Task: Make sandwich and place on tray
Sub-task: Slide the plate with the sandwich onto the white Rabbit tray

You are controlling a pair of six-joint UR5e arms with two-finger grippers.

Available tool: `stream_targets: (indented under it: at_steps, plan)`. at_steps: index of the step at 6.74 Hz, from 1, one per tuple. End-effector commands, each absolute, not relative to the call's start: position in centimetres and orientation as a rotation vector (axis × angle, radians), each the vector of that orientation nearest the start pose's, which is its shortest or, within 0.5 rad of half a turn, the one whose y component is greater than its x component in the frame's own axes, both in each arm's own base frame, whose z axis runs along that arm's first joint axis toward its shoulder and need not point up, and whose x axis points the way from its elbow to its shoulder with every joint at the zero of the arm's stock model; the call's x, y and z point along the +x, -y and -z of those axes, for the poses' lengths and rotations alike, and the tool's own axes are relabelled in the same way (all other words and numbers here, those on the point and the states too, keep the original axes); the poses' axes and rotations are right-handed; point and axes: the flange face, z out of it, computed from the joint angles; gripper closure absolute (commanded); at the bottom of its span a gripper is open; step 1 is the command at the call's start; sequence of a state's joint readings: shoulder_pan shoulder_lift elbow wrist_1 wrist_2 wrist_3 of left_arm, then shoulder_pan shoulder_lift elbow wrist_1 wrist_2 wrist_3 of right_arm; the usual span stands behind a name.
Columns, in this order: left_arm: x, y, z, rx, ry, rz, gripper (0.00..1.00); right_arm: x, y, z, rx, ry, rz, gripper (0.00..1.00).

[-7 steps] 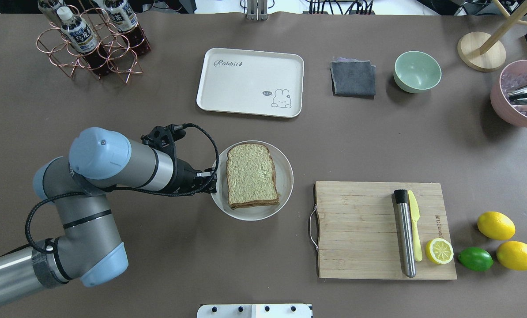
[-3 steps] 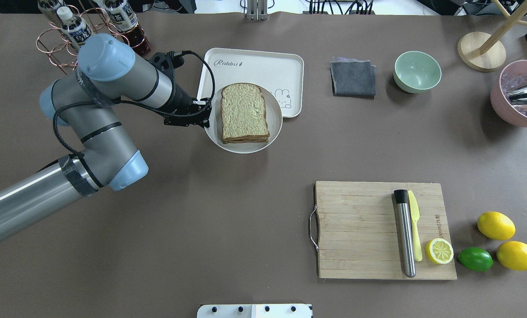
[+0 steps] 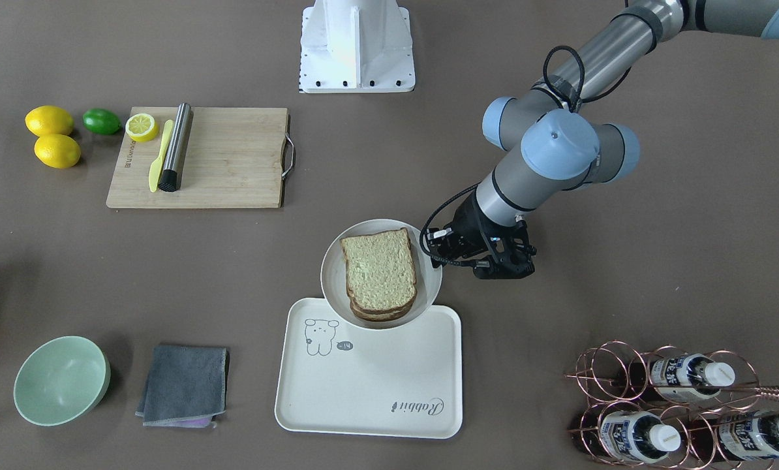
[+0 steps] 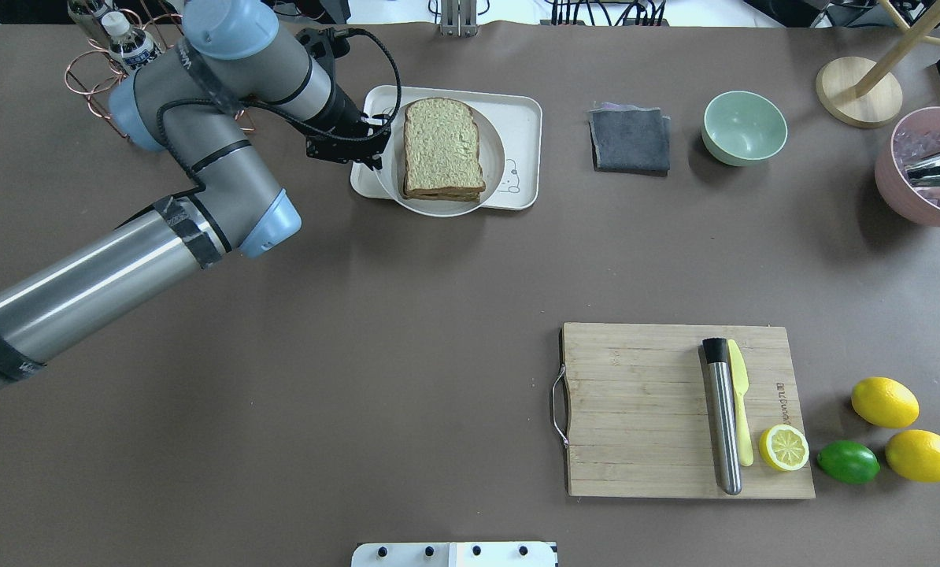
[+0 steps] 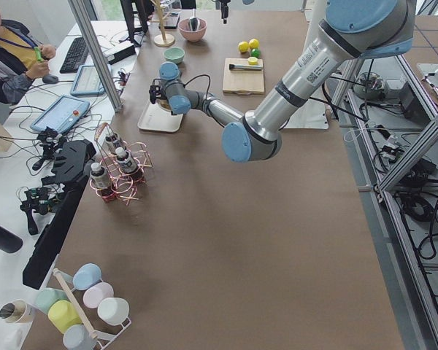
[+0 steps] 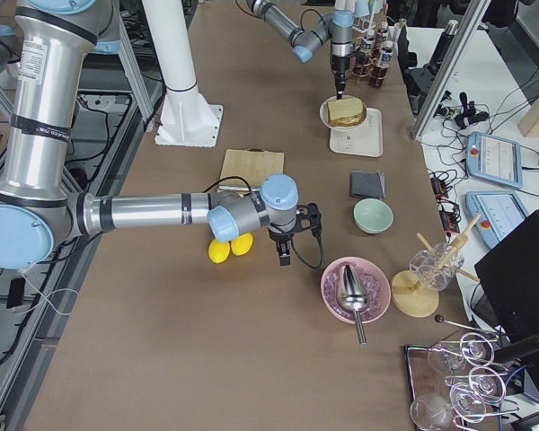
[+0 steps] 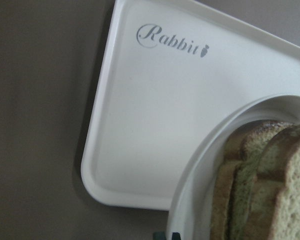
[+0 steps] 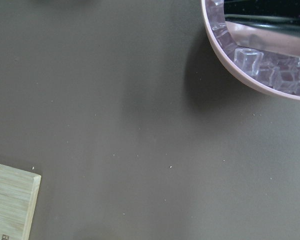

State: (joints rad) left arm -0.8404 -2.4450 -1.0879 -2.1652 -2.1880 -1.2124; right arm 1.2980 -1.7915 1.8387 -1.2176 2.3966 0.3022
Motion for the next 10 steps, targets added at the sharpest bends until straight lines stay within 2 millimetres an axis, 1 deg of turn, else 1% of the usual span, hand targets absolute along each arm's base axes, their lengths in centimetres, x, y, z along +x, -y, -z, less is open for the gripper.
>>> stream_targets:
  at_steps: [1, 3, 4, 5, 6, 8, 9, 10]
  plan:
    - [50.0, 68.9, -23.6, 0.071, -1.07, 0.121, 1.0, -4.8, 41.9, -57.9, 0.128, 0.879, 0.118, 0.0]
    - [51.4, 70.6, -24.8, 0.092, -1.073, 0.114, 1.0, -4.8, 41.9, -57.9, 0.125, 0.877, 0.116, 0.0]
    - [51.6, 71.0, -25.1, 0.095, -1.07, 0.116, 1.0, -5.0, 41.8, -58.0, 0.124, 0.876, 0.12, 0.0]
    - [51.7, 71.2, -25.3, 0.104, -1.063, 0.122, 1.0, -5.0, 41.8, -58.0, 0.124, 0.875, 0.123, 0.0]
    - [51.8, 71.3, -25.9, 0.108, -1.066, 0.123, 1.0, -5.0, 41.9, -57.9, 0.129, 0.87, 0.123, 0.0]
    - [52.4, 71.1, -26.1, 0.122, -1.059, 0.124, 1.0, -5.3, 41.9, -57.7, 0.13, 0.868, 0.13, 0.0]
    - [52.6, 70.8, -26.5, 0.126, -1.06, 0.121, 0.99, -5.4, 41.9, -57.7, 0.13, 0.869, 0.134, 0.0]
    - [52.7, 70.7, -27.1, 0.127, -1.061, 0.12, 0.89, -5.3, 41.8, -57.0, 0.142, 0.871, 0.138, 0.0]
